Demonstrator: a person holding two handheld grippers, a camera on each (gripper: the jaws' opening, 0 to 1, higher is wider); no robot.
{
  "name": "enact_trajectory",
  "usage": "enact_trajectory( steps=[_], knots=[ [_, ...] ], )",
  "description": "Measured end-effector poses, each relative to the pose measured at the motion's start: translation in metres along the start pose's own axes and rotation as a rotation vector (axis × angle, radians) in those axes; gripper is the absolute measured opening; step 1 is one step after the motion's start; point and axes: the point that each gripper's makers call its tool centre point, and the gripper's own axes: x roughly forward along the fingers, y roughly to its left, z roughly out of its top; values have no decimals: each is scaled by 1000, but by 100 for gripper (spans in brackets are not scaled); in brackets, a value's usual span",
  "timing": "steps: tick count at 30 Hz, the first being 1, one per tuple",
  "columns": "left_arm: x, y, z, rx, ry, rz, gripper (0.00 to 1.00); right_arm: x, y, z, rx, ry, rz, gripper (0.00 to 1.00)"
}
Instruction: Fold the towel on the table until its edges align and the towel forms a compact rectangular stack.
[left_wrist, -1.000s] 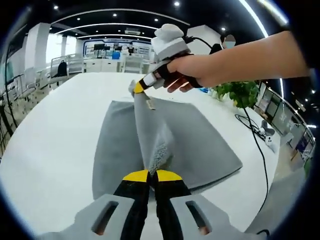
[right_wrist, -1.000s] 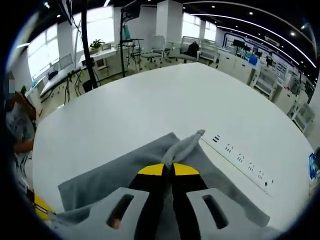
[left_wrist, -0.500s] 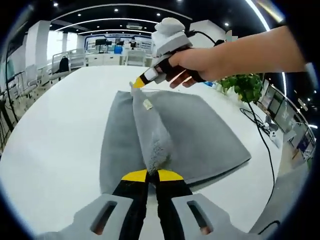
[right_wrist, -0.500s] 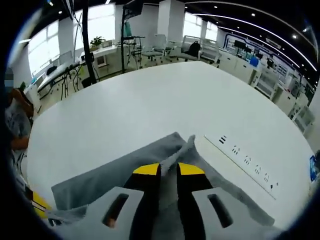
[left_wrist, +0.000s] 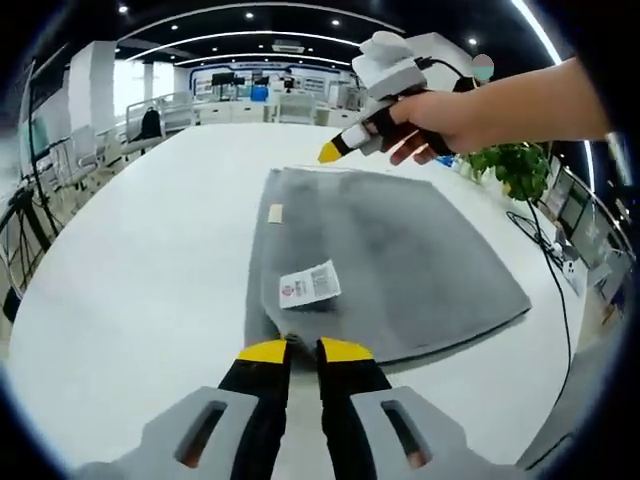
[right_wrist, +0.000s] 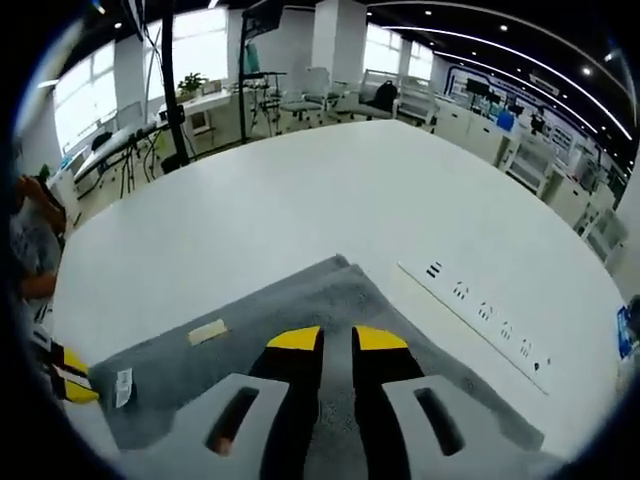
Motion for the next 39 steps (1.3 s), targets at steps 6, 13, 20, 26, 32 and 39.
enact_trajectory(
  steps=[6, 13, 20, 26, 32, 39],
  knots=[
    [-4, 9, 20, 81, -79, 64, 13, -14, -9, -11, 5, 7, -18, 10],
    [10, -7, 4, 65, -11, -11, 13, -23, -18, -17, -14, 13, -25, 11],
    [14, -6, -9, 15, 29, -3, 14, -38, -36, -36, -50, 34, -40, 16],
    [11, -12, 2, 39, 14, 0, 14, -49, -51, -46, -9, 34, -56, 23],
    [5, -32, 23, 64, -19, -25, 14, -63, -63, -56, 15, 31, -75, 27],
    [7, -69, 46, 148, -70, -94, 15, -73, -77, -63, 29, 25, -88, 29]
  ],
)
